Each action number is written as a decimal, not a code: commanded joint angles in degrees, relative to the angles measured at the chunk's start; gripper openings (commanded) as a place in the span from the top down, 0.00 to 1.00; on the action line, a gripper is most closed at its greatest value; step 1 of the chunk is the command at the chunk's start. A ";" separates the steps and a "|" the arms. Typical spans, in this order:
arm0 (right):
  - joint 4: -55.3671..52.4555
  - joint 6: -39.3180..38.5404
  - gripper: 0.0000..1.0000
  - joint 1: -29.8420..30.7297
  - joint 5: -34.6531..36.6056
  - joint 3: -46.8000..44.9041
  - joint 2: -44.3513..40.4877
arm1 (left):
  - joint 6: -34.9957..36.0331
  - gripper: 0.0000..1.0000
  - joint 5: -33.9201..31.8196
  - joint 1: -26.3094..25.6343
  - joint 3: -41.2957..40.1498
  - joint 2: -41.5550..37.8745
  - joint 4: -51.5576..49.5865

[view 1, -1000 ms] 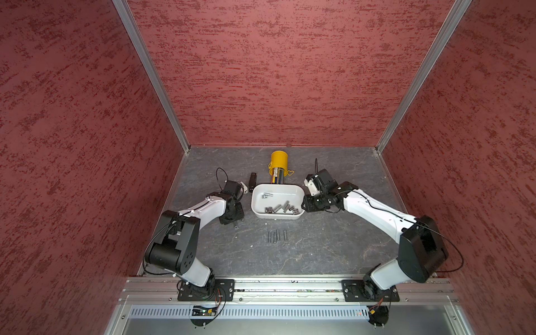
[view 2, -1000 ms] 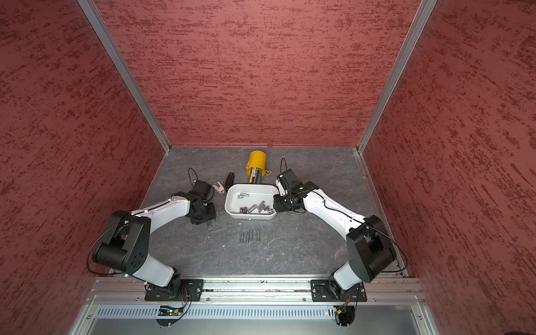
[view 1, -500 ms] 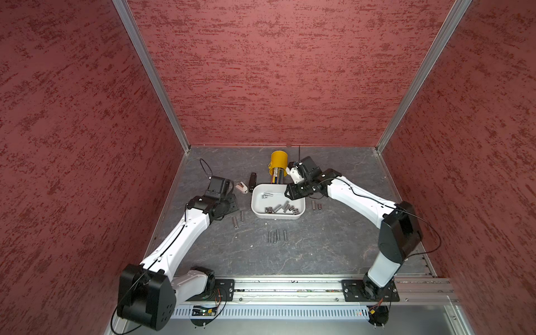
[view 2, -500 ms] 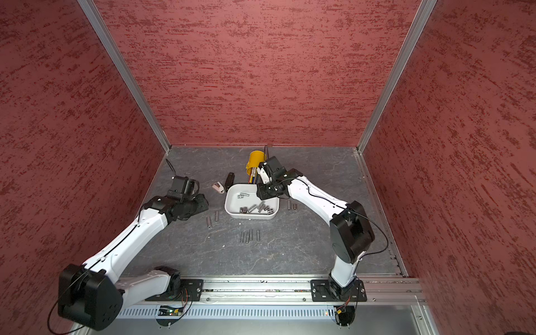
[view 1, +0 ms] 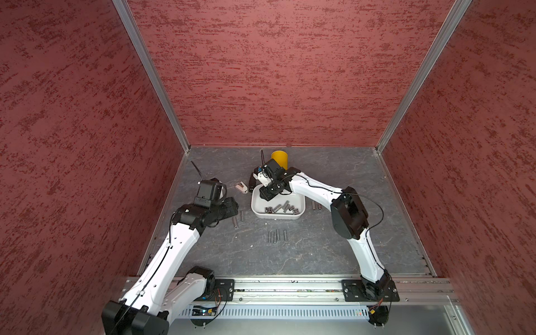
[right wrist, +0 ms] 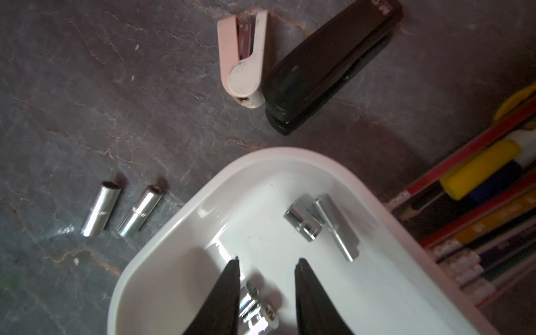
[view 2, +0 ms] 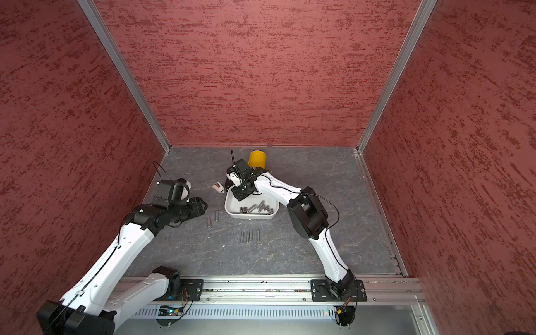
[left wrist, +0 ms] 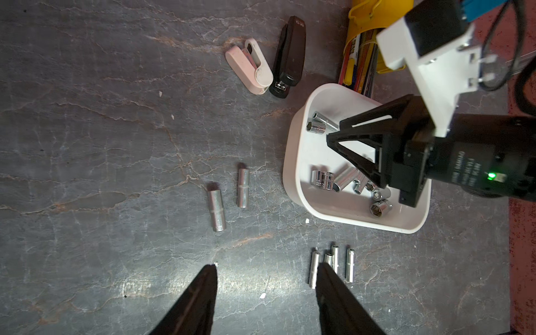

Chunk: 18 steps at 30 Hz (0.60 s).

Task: Take out the socket from the storage box
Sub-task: Pick up the socket head from the storage box.

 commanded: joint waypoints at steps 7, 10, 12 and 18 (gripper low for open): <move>0.31 -4.77 0.66 -0.08 2.68 4.19 4.12 | 1.51 0.43 1.07 -0.09 -0.64 -0.05 0.32; 0.30 -5.18 0.67 -0.01 2.13 5.06 5.46 | 1.55 0.43 1.13 -0.09 -0.74 0.12 0.32; 0.67 -5.35 0.68 0.02 2.46 5.01 6.13 | 1.54 0.43 1.17 -0.09 -0.81 0.14 0.39; -1.16 -6.20 0.71 0.06 2.83 7.06 8.63 | 1.54 0.43 1.24 -0.09 -0.81 0.72 0.67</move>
